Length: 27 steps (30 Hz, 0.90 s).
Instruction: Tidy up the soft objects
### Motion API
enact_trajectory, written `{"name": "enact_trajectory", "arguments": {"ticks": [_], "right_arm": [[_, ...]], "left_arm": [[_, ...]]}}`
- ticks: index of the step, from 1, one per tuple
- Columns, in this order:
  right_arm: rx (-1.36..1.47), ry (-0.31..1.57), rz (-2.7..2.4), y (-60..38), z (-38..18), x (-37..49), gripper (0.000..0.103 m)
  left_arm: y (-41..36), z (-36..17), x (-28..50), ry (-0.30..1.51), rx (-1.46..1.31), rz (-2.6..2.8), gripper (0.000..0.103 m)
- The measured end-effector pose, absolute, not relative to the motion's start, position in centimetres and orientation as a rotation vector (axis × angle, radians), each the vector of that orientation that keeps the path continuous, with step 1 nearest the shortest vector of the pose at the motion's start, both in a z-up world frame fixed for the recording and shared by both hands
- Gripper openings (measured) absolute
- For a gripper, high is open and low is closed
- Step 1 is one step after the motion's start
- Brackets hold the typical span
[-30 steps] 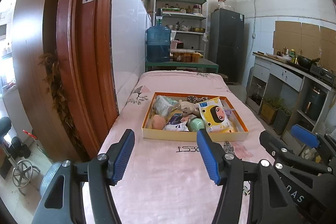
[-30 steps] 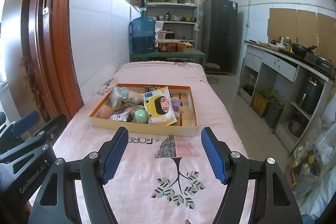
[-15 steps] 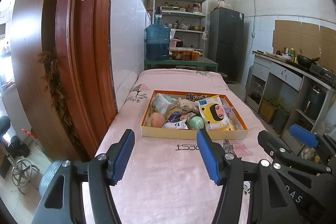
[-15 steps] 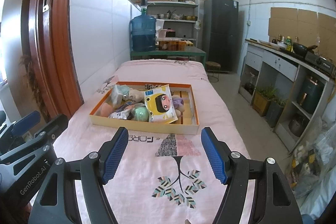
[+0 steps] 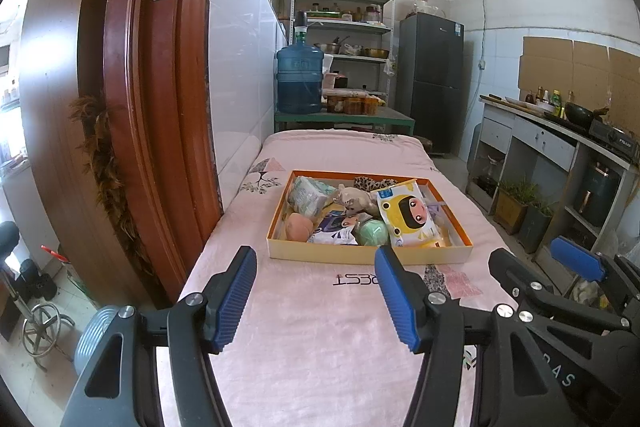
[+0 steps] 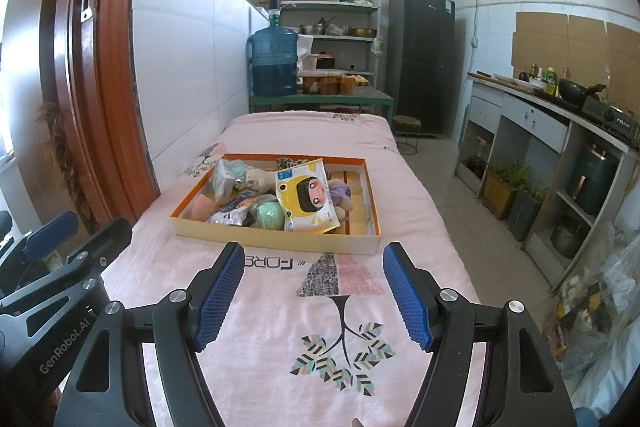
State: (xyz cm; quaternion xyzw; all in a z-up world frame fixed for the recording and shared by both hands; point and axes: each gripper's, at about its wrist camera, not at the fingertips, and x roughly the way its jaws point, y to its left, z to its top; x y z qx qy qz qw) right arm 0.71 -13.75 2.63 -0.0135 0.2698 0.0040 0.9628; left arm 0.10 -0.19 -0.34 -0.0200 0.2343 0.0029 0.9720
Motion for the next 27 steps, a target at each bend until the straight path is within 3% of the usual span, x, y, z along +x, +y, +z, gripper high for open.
{"name": "enact_trajectory", "arguments": {"ticks": [27], "right_arm": [[-0.026,0.552,0.010,-13.71,2.31,0.68,0.074]], "left_arm": [[-0.26,-0.36,0.07,0.477,-0.040,0.005,0.061]]}}
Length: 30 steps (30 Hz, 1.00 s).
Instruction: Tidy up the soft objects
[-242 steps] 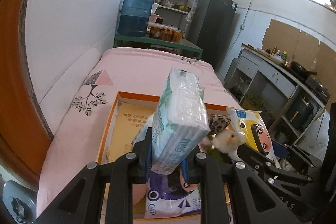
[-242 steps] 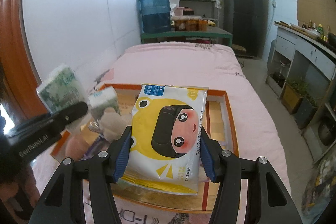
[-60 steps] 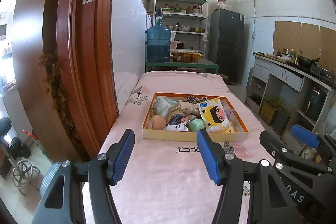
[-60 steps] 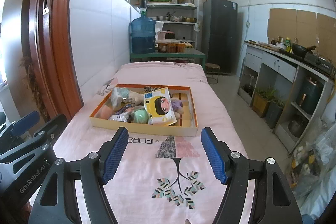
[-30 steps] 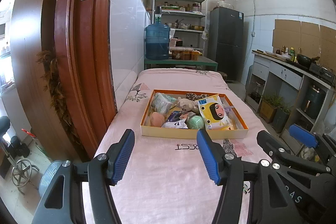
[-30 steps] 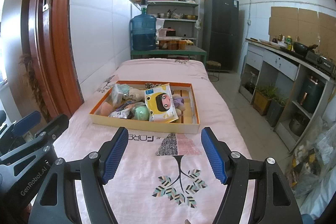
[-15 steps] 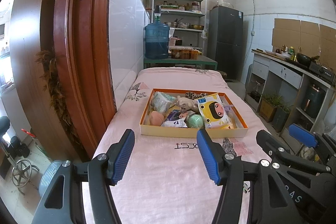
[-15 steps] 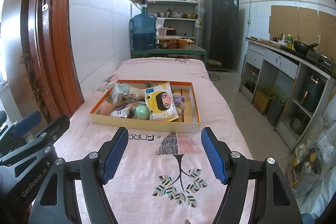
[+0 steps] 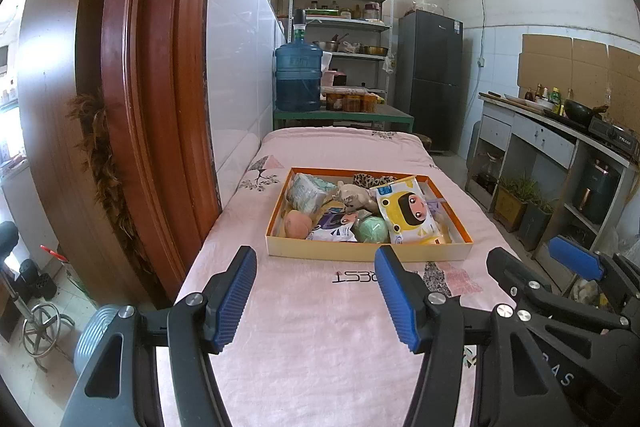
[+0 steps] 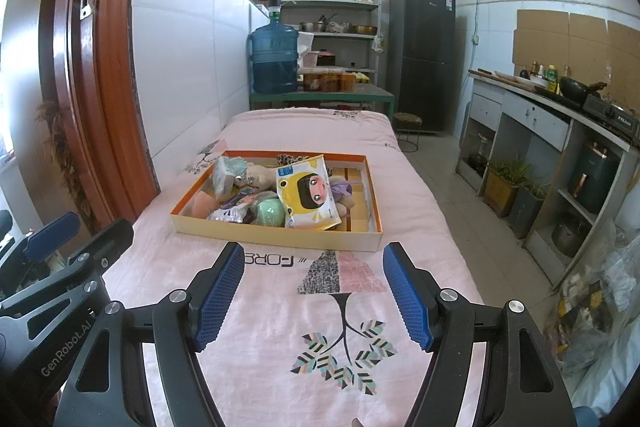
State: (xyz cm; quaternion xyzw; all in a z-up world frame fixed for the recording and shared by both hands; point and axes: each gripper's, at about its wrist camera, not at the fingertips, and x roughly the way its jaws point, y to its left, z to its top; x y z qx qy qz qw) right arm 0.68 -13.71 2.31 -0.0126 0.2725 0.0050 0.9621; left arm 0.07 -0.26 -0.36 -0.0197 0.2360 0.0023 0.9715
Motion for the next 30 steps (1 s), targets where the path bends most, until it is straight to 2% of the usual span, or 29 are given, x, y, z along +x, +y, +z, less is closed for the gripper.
{"name": "enact_trajectory", "arguments": {"ticks": [30], "right_arm": [[-0.028,0.552,0.011,-13.69,2.21,0.64,0.074]], "left_arm": [[-0.31,-0.34,0.08,0.477,-0.036,0.006,0.061]]}}
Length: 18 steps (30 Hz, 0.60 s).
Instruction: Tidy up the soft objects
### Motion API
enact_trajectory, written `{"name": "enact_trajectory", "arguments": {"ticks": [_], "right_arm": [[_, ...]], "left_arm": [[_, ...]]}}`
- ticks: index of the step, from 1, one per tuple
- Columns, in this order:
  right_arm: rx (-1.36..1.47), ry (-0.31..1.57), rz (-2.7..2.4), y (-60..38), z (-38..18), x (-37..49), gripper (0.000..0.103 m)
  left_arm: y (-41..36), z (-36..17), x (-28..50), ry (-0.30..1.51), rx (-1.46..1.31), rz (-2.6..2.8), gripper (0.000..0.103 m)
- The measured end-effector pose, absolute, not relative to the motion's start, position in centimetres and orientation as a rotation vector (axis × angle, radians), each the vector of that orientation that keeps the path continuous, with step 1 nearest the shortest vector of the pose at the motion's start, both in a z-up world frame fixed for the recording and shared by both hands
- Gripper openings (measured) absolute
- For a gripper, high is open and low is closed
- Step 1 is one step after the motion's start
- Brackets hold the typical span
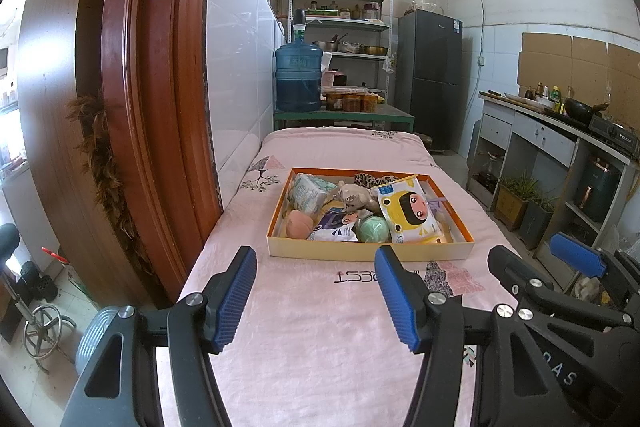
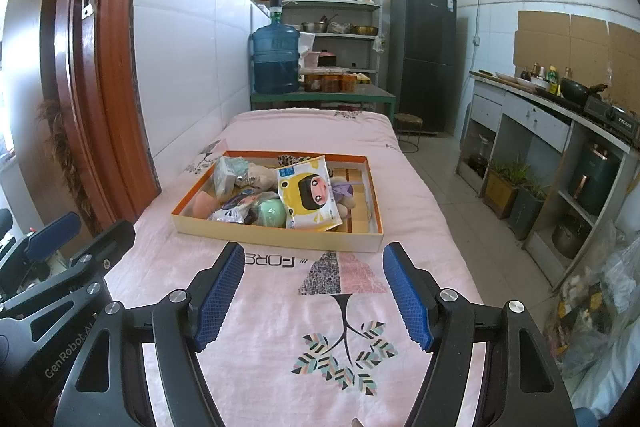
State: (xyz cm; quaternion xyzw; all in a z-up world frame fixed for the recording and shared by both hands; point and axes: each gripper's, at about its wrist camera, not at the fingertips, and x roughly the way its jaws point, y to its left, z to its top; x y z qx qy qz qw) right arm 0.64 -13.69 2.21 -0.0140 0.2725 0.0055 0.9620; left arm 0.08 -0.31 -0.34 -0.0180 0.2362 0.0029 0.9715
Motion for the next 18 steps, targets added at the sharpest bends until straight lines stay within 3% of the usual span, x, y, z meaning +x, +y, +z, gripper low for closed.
{"name": "enact_trajectory", "arguments": {"ticks": [18], "right_arm": [[-0.028,0.554,0.010,-13.69,2.25,0.69,0.074]], "left_arm": [[-0.56,-0.56,-0.02,0.477,-0.036,0.009,0.061]]}}
